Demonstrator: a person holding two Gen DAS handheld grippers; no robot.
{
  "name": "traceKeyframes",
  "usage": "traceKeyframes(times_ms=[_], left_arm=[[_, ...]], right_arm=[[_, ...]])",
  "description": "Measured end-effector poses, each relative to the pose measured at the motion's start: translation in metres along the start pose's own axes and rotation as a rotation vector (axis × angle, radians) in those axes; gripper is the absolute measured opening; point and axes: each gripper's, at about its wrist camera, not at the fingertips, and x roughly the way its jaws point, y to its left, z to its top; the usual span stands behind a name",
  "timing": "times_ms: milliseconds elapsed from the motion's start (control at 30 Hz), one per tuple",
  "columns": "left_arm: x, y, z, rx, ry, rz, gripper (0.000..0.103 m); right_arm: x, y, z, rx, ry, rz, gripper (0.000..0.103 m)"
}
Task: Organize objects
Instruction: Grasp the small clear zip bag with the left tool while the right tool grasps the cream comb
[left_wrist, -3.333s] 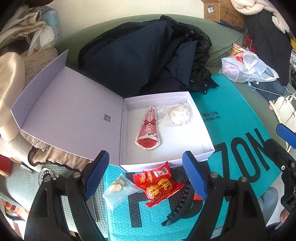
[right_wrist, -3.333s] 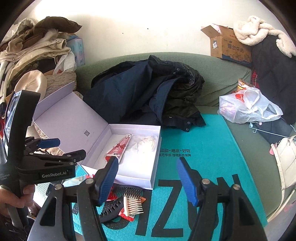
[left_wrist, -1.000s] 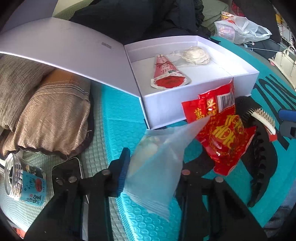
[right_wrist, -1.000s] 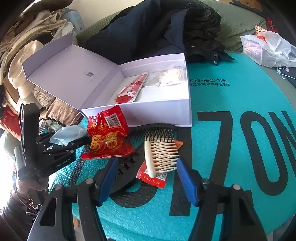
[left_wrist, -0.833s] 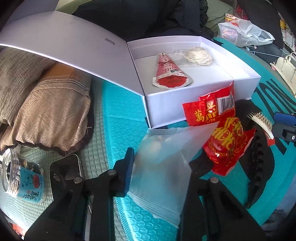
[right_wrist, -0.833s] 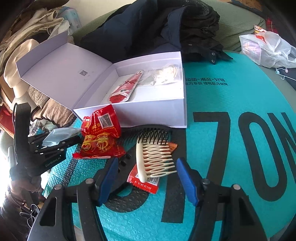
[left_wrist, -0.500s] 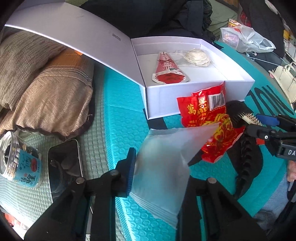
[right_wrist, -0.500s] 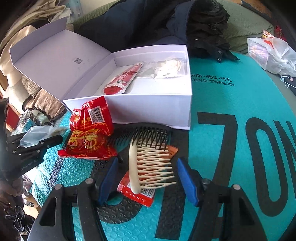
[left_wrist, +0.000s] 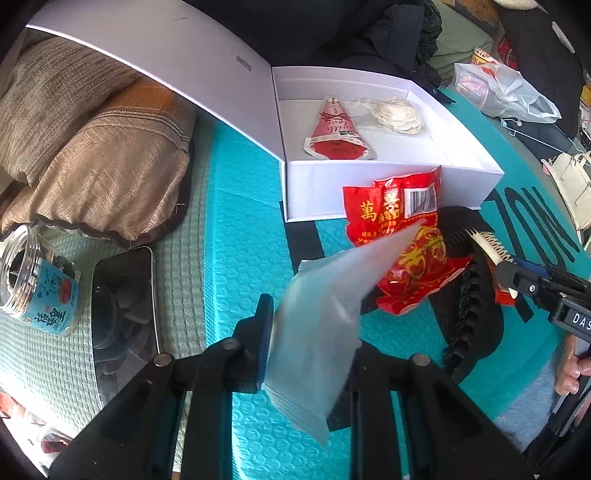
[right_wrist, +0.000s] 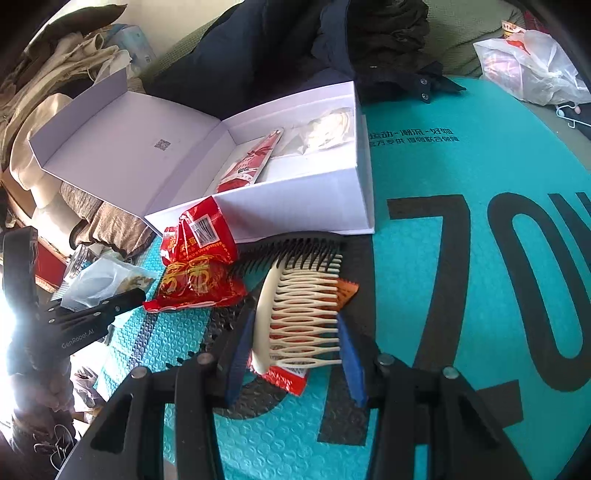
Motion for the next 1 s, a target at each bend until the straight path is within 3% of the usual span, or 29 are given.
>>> traceKeyframes(times_ms=[367,567,700,833,900,1000], left_arm=[[0.003,-0.013,-0.012,0.007,0.003,0.018,0.014],[0.011,-0.012,-0.011,0.008,0.009,0.01,0.013],[0.012,-0.012,-0.011,0.012,0.002,0.015,0.012],[0.013,-0.013,-0.01,0.008,0.014,0.007,0.012],[0.011,-0.013,-0.009,0.001,0.018,-0.003,0.012],[0.006,-0.013,-0.008,-0.007,0.011,-0.012,0.012]], right_arm=[[-0.027,-0.011,-0.017,0.001,-0.002,0.011,0.045],[-0.024,-0.012,-0.023,-0.01,0.025,-0.051,0.045],[-0.016,-0.004,-0.017,-0.054,0.042,-0.09,0.057],[-0.01,-0.003,-0.015,-0.059,0.046,-0.103,0.056],[-0.012,-0.008,-0.014,-0.029,0.035,-0.089,0.045],[-0.015,-0.016,-0.016,0.012,0.024,-0.051,0.045]])
